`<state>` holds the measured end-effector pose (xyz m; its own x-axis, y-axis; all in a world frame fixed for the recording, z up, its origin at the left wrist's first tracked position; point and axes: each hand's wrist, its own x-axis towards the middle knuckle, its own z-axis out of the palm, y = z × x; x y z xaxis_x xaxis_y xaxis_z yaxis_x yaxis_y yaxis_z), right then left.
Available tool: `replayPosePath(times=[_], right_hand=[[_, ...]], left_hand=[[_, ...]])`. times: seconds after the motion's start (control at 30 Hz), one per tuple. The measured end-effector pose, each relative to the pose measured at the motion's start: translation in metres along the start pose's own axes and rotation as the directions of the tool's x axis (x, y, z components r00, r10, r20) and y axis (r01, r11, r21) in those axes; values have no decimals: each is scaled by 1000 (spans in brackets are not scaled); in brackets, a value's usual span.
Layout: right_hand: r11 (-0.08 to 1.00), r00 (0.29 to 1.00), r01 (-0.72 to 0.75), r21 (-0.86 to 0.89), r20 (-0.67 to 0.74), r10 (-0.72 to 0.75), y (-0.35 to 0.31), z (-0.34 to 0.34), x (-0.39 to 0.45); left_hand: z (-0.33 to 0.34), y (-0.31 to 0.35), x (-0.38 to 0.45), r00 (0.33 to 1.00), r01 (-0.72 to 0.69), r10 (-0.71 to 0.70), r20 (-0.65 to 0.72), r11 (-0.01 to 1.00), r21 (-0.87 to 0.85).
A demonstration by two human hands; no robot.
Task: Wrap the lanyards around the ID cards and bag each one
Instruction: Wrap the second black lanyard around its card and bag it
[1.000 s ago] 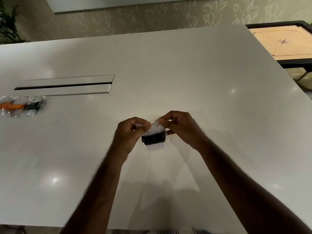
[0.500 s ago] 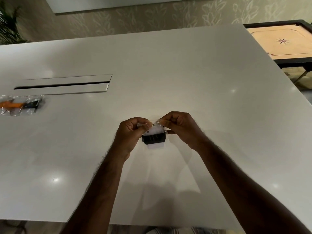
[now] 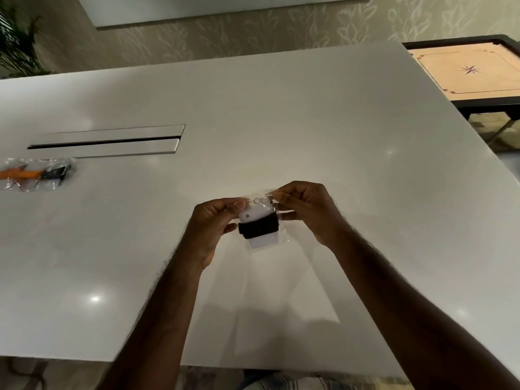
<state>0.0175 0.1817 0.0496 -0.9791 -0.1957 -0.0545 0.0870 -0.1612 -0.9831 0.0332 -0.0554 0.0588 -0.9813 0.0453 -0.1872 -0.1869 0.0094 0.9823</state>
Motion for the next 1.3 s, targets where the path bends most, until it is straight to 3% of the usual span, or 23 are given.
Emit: replayPosePath(times=[0.4, 0.77, 1.03, 1.3], right_hand=[[999, 999, -18, 41, -32, 19, 2, -13, -9], [995, 1000, -18, 101, -15, 20, 13, -1, -1], [986, 991, -101, 132, 105, 88, 30, 36, 20], [984, 971, -177, -11, 161, 177, 47, 111, 57]], left_hand=[[13, -1, -7, 995, 32, -33, 91, 999, 14], [6, -16, -8, 998, -13, 13, -67, 1000, 10], [-35, -8, -2, 989, -40, 41, -140, 999, 9], [-121, -3, 14, 985, -38, 37, -167, 999, -3]])
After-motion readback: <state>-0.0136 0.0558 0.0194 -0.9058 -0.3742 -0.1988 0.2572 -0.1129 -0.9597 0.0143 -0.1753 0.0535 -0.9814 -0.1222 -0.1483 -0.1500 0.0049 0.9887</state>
